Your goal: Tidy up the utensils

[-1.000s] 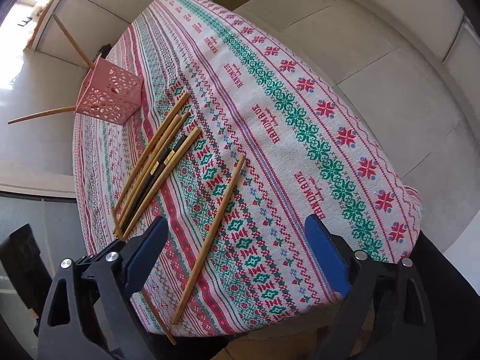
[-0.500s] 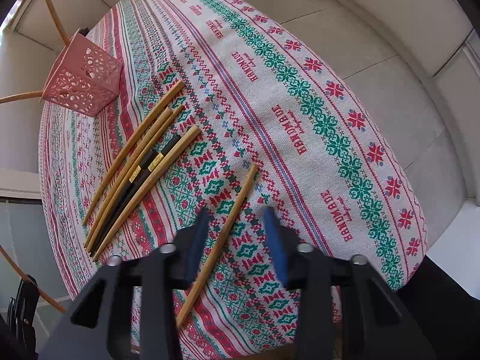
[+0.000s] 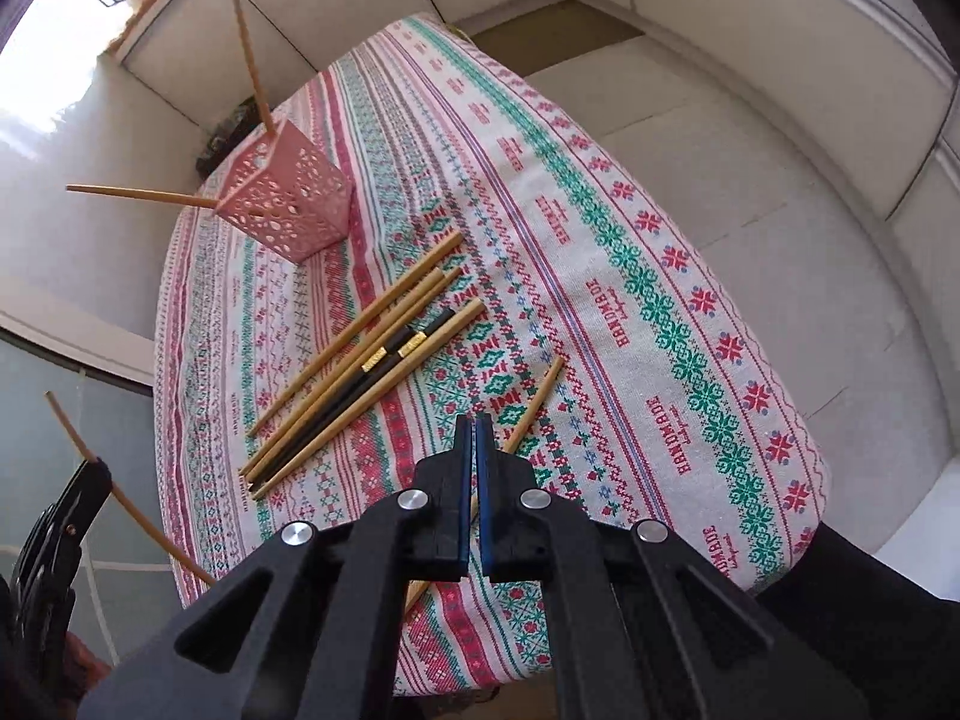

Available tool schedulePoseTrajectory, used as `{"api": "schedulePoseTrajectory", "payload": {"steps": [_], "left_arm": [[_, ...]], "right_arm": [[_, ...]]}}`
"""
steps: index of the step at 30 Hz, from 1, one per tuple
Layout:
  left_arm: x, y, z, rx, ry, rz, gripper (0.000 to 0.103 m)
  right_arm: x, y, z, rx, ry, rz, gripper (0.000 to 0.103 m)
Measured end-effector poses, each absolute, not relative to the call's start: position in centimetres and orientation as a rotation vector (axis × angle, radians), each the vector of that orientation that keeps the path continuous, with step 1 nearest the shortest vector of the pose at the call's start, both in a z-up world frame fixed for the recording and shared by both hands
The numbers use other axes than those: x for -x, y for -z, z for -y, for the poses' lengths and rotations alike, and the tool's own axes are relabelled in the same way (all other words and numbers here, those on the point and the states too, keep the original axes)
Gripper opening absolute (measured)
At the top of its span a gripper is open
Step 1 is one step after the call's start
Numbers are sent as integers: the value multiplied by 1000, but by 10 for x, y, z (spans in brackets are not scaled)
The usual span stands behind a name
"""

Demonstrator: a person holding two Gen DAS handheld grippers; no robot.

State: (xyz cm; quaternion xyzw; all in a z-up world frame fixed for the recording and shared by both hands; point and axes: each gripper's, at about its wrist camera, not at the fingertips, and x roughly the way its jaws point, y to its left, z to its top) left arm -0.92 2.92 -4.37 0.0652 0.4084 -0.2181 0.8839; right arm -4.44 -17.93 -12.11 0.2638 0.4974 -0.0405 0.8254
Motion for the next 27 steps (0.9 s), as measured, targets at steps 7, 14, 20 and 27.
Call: {"api": "schedulePoseTrajectory", "payload": {"steps": [7, 14, 20, 27], "left_arm": [[10, 37, -32, -112, 438, -821, 5], [13, 35, -30, -115, 450, -809, 5], [11, 32, -41, -89, 447, -798, 5], [9, 29, -50, -64, 440, -790, 5]], "right_arm": [[66, 79, 187, -497, 50, -965, 2], [28, 147, 201, -584, 144, -1279, 35], [-1, 184, 195, -615, 207, -1352, 35], [-6, 191, 174, -591, 234, -1289, 8]]}}
